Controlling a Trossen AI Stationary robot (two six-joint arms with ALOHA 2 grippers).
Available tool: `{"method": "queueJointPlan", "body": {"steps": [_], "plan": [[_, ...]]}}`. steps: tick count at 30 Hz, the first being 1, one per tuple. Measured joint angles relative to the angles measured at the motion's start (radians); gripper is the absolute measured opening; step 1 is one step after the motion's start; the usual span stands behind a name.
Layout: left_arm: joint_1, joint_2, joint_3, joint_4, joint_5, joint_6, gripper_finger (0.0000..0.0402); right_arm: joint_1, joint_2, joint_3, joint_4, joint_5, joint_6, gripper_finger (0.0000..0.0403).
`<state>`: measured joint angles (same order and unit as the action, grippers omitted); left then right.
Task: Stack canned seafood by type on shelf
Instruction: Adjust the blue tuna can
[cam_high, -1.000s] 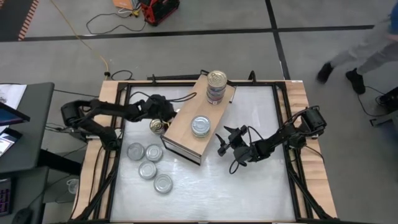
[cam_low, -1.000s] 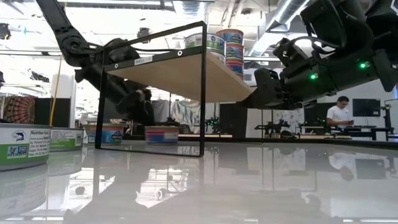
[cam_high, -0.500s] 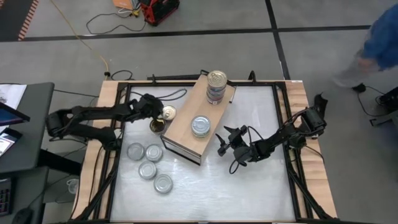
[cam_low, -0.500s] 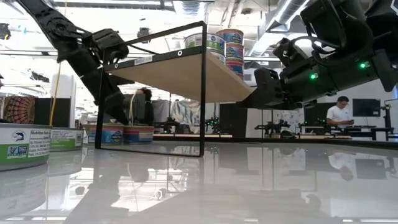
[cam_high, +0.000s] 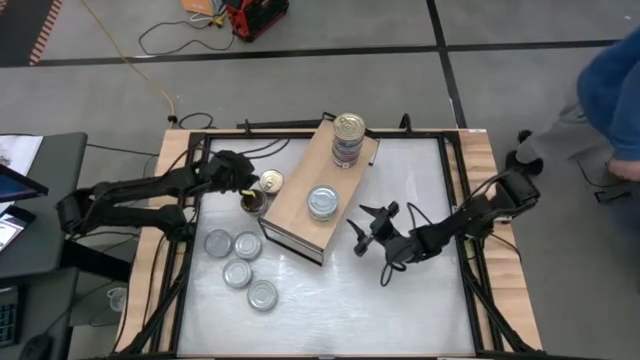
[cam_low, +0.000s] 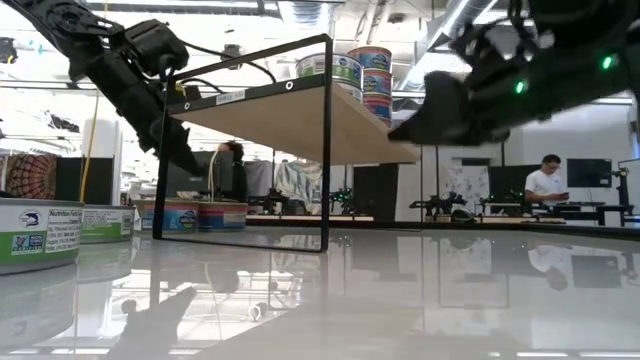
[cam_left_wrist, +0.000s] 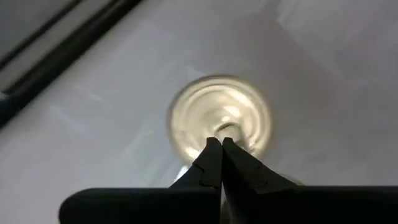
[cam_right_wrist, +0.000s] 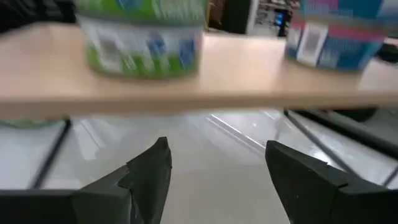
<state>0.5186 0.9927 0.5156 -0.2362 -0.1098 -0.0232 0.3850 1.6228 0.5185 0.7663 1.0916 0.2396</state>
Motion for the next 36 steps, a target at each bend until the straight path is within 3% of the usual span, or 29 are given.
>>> {"method": "queueJointPlan", "body": {"steps": [11,19,26,32,36], "plan": [[0.003,0.251,0.001,0.297,0.088,0.041,0.0,0.035,-0.123,0.0,-0.004,-0.047,-0.092,0.0285],[0.065,0.391,0.008,0.268,0.089,-0.002,0.0,0.068,-0.126,0.0,-0.004,-0.044,-0.092,0.0285],[0.075,0.328,0.006,0.052,-0.005,-0.063,0.0,0.081,-0.126,0.0,-0.004,-0.042,-0.091,0.0285],[0.045,0.179,0.002,-0.092,-0.155,-0.114,0.0,0.081,-0.126,0.0,-0.004,-0.042,-0.091,0.0285],[0.011,0.057,-0.005,-0.127,-0.188,-0.12,0.0,0.081,-0.126,0.0,-0.003,-0.042,-0.091,0.0285]]}}
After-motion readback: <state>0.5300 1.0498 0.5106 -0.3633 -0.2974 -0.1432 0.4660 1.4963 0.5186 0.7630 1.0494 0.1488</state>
